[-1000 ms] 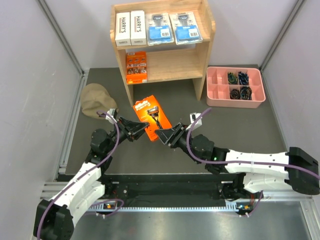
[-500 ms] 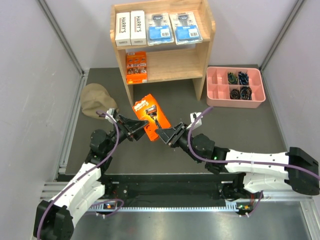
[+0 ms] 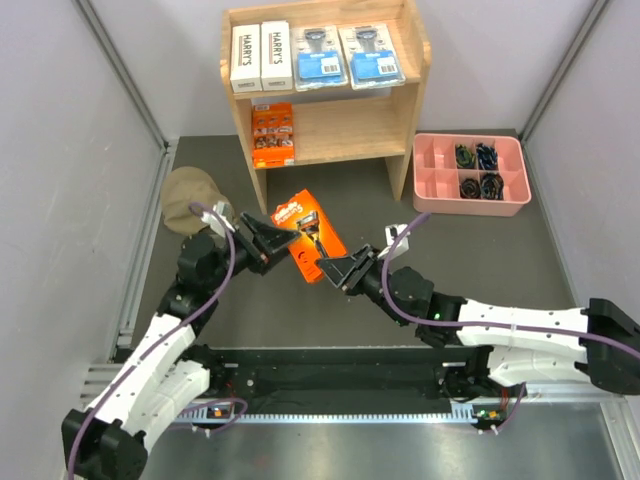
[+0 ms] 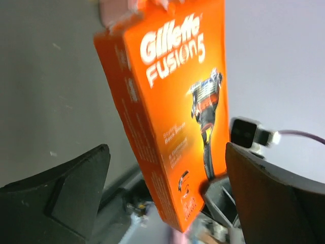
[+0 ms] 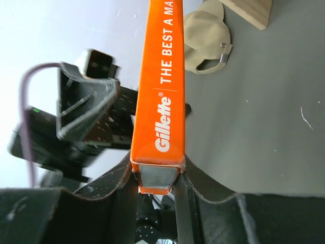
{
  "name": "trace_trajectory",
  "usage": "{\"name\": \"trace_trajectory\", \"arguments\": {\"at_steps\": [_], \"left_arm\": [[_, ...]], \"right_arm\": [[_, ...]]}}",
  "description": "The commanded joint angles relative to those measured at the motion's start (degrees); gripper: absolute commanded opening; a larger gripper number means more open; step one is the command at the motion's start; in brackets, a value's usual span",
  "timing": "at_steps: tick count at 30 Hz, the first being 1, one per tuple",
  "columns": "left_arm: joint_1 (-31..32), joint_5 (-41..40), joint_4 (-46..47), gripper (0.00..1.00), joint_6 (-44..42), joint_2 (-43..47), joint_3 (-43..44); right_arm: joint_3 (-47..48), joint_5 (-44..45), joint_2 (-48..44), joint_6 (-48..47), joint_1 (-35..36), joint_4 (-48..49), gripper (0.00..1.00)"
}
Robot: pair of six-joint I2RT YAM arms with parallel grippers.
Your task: Place and organize the shaving razors onto the shelf
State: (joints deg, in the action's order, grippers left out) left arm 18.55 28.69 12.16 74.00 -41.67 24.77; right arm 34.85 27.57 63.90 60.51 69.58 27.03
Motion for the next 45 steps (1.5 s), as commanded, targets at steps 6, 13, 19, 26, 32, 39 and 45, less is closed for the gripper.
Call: {"name": "trace_trajectory", "arguments": {"at_steps": [6, 13, 19, 26, 32, 39, 45], "left_arm": [[0.0, -38.95, -53.55, 0.99, -35.12, -6.57, 26.36], [0.0, -42.32, -57.34, 0.99, -38.31, -8.6, 28.93], [0.0, -38.8, -54.18, 0.99, -38.14, -7.37, 27.26], [0.0, -38.27, -54.35, 0.99, -39.45, -7.99, 26.64], [0.0, -36.25, -53.04, 0.99, -39.02, -8.08, 25.15], [0.0, -32.91, -50.4, 0.99, -37.26, -8.78, 24.09], [0.0, -32.03, -49.78, 0.99, -36.99, -9.22, 23.48]], "right_arm": [[-1.54, 1.7, -5.01, -0.04, -1.2, -0.31, 0.12], [-2.07, 1.87, -6.24, -0.13, -1.82, -1.27, 0.13], [-1.98, 0.73, -6.15, 0.04, -2.87, -1.71, 0.13], [-1.02, -2.25, -4.93, -0.3, -6.3, -0.83, 0.14], [2.58, -5.5, -2.47, -1.8, -10.86, 0.74, 0.15], [6.1, -10.34, 0.96, -2.5, -18.16, 3.73, 0.15], [10.49, -14.47, 4.3, -3.73, -23.61, 4.96, 0.16]]}}
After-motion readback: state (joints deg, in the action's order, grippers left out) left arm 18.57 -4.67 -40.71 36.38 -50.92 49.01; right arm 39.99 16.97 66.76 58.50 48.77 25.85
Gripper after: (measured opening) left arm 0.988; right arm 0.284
